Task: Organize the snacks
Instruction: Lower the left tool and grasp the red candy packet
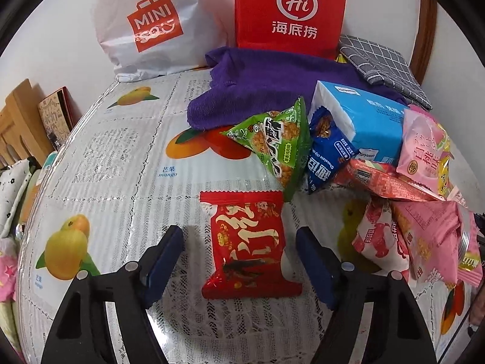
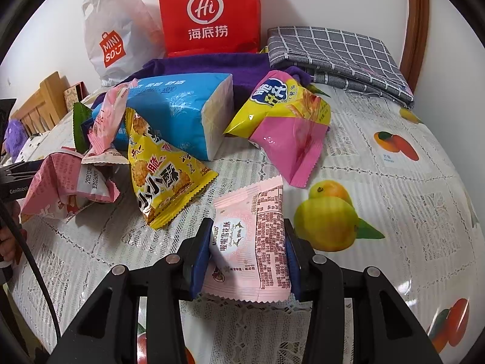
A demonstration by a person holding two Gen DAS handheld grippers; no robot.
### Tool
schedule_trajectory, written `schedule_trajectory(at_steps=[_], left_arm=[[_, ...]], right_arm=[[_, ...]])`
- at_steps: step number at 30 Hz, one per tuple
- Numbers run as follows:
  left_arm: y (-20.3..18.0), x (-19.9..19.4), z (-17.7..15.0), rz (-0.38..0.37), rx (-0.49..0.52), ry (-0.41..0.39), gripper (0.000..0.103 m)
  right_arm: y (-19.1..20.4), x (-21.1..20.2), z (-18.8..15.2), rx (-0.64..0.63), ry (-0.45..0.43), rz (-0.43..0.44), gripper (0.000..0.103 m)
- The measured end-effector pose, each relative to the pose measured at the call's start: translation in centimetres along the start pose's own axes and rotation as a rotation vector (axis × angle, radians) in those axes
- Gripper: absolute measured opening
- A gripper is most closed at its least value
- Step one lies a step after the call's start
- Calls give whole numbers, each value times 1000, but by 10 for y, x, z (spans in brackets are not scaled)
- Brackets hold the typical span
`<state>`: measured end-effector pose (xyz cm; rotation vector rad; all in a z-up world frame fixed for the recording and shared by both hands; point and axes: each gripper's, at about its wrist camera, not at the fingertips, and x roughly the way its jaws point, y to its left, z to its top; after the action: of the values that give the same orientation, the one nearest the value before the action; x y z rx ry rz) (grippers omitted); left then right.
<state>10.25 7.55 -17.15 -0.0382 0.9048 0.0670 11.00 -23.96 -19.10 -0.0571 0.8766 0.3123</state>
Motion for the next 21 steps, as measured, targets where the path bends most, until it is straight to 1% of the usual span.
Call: schedule_trajectory(at_steps=[3,5,8,13,14,16,17,18,20,21], left_arm=[[0,0,0,8,4,1,75],[2,-1,0,-2,-4,0,75],[3,0,0,-14,-12,1,74],[1,0,0,-8,-9,1,75],[2,0,0,-4,-13,-2,72],[5,-2,0,4,-28,-12,57],[6,-3,-1,-8,-34,-18,52],[7,-4,0,-26,-35,-24,41],[6,-5,-1,-47,-21,-25,41],[3,-5,-1,-39,-3,-23,41]], right_arm=[[2,0,-1,-4,-1,-8,43],[2,0,0,-5,-1,-12,44],[1,0,0,2,-1,-5,44],[0,1,0,7,-1,0,44],[0,1,0,9,-1,1,44],[-1,1,0,11,-2,3,44],[-1,1,0,11,-2,3,44],[0,0,0,11,-5,2,44],[0,-1,-1,13,-11,-1,43],[-1,-1,-1,16,-13,0,43]])
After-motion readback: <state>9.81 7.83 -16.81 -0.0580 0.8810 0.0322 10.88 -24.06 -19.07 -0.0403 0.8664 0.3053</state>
